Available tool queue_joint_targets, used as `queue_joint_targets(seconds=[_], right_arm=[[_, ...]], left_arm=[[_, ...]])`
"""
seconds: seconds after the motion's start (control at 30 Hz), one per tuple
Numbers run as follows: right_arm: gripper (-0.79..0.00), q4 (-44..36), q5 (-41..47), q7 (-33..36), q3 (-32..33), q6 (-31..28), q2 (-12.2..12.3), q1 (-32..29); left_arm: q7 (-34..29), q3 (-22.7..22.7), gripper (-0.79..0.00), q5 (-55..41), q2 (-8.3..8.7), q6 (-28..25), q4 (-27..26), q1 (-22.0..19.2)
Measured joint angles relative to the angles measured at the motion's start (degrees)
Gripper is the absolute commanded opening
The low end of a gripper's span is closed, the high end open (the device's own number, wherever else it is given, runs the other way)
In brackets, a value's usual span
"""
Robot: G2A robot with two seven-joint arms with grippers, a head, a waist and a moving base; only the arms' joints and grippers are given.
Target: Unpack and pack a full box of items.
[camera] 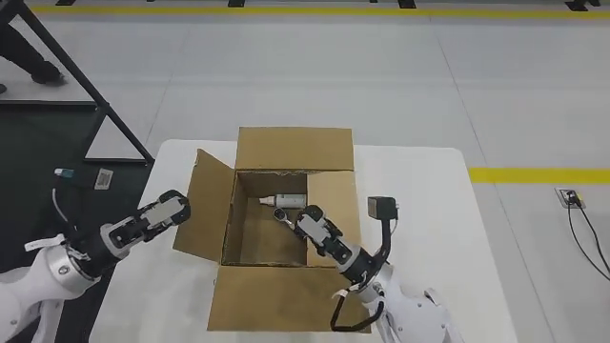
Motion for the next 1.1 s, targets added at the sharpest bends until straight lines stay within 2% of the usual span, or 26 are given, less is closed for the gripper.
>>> queue_joint_targets(seconds=[0.13,0.27,0.47,0.67,1.1], right_arm=[[0.0,-1.8,1.3,0.5,1.7,-2.9,0.7,-3.8],[0.0,-2.0,3.2,1.1,3.1,-5.1,1.3,-6.3],[0.0,-0.5,4.3,1.5,2.8,-4.9,1.8,-5.3],[0.0,0.8,5.2,2.1,2.1,-3.9,2.2,-2.4],[0.0,1.8,5.4,1.9,0.3,-2.5,2.9,0.5]], left_arm=[[-0.6,4.7,0.0,5.0,0.18,2.7,1.0,-2.8],[-1.6,8.2,0.0,9.4,0.34,3.8,5.3,-4.9],[-1.0,5.5,0.0,11.0,0.74,3.5,13.3,-4.1],[0.1,4.2,0.0,9.0,0.75,2.6,17.5,-1.3],[1.6,5.0,0.0,6.6,0.59,1.0,17.9,1.2]])
